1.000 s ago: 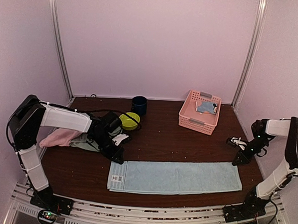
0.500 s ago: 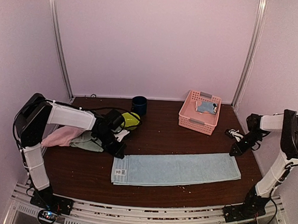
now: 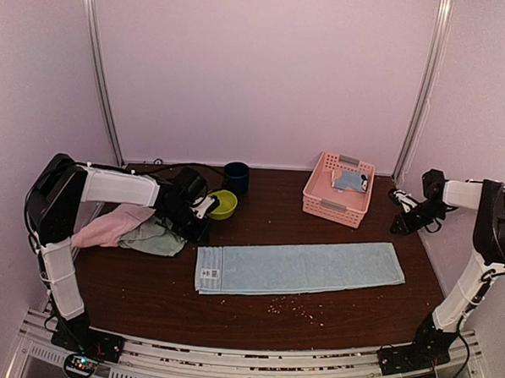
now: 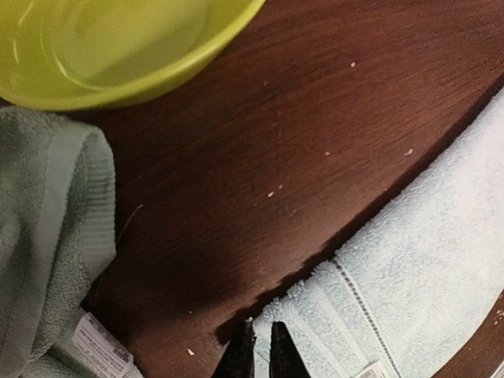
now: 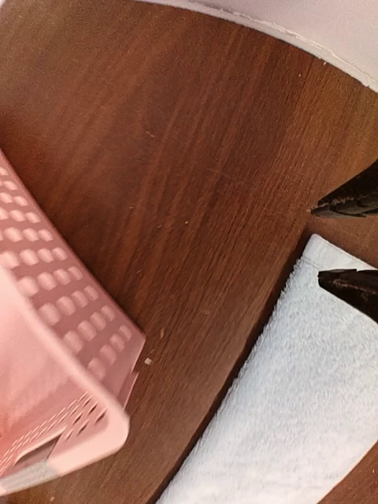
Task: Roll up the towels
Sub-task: Move the towel to the center of the board, then pick up the towel from the center of the board.
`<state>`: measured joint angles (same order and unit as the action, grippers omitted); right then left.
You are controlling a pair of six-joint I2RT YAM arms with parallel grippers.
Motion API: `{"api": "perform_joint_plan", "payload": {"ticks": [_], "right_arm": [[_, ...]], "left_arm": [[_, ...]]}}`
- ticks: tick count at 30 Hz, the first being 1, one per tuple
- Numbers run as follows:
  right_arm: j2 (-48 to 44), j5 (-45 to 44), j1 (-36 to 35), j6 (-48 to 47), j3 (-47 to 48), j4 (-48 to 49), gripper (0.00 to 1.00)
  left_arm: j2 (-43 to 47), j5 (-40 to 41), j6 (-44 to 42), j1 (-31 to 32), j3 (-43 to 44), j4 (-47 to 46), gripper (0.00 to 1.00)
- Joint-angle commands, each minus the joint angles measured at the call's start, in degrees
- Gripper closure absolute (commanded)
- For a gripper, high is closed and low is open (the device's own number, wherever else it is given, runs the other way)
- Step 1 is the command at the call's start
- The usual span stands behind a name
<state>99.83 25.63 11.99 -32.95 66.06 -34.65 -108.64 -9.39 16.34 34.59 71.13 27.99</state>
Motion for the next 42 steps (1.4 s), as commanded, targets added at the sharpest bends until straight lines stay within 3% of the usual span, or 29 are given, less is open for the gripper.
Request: {"api": "perform_joint_plan", "payload": {"ticks": [1,2,3,4,5,6,7,9,10,12,13,17,28,33,36,42], "right_arm": [[-10.45,5.07,-0.04,4.1,1.16,-2.45,0.74],[-12.83,3.95,0.01,5.23,0.59,-1.65,0.72],[-14.96,2.21,0.16,7.01,-0.51,-0.25,0.64],[-17.69,0.7,0.58,10.63,-2.29,3.19,0.46],[-19.11,-0.19,1.12,12.17,-4.22,4.82,0.2],[-19.74,-0.46,1.53,12.35,-5.58,5.04,0.02],[-19.62,-0.08,1.66,10.36,-6.6,3.61,0.0],[-17.29,2.67,1.55,3.34,-6.32,-3.77,0.03],[-15.75,4.44,1.55,-0.21,-6.07,-7.84,0.14],[-13.33,6.63,1.55,-6.13,-6.63,-13.61,0.47],[-12.42,7.01,1.55,-8.78,-7.54,-15.44,0.58],[-10.75,3.29,1.55,-15.39,-12.37,-17.59,0.75],[-5.03,-10.29,1.93,-10.74,-16.3,-10.31,0.77],[-6.06,-5.66,3.19,-10.79,-12.25,-15.51,0.74],[-6.33,-1.3,3.73,-7.82,-8.47,-17.58,0.67],[-4.53,-2.81,3.83,-1.54,-5.69,-15.17,0.59]], "left_arm": [[6.59,-1.83,0.35,0.31,-0.72,-1.8,0.89],[7.67,-2.09,0.32,0.61,-1.46,-1.87,0.88],[8.75,-2.31,0.07,1.14,-2.21,-1.88,0.88],[9.66,-2.49,-0.22,1.86,-3.02,-1.85,0.87],[10.72,-2.56,-0.5,2.6,-3.86,-1.87,0.87],[11.49,-2.48,-0.5,3.34,-4.73,-1.92,0.87],[12.04,-2.66,-0.46,3.92,-5.9,-2.09,0.87],[12.75,-4.25,-0.41,4.99,-8.32,-2.95,0.89],[12.83,-5.14,-0.43,5.43,-9.7,-3.48,0.93],[12.91,-5.68,-0.23,6.64,-12.09,-4.45,0.96],[12.85,-5.8,-0.05,7.07,-13.25,-4.96,0.99],[12.97,-7.65,0.8,7.58,-17.42,-7.45,1.0],[9.98,-6.96,0.37,7.61,-21.77,-8.65,1.0],[9.99,-7.14,0.26,7.64,-21.74,-8.88,1.0],[10.04,-7.44,0.36,7.71,-21.5,-9.16,1.0],[9.25,-7.86,0.1,7.69,-21.56,-9.1,1.0]]}}
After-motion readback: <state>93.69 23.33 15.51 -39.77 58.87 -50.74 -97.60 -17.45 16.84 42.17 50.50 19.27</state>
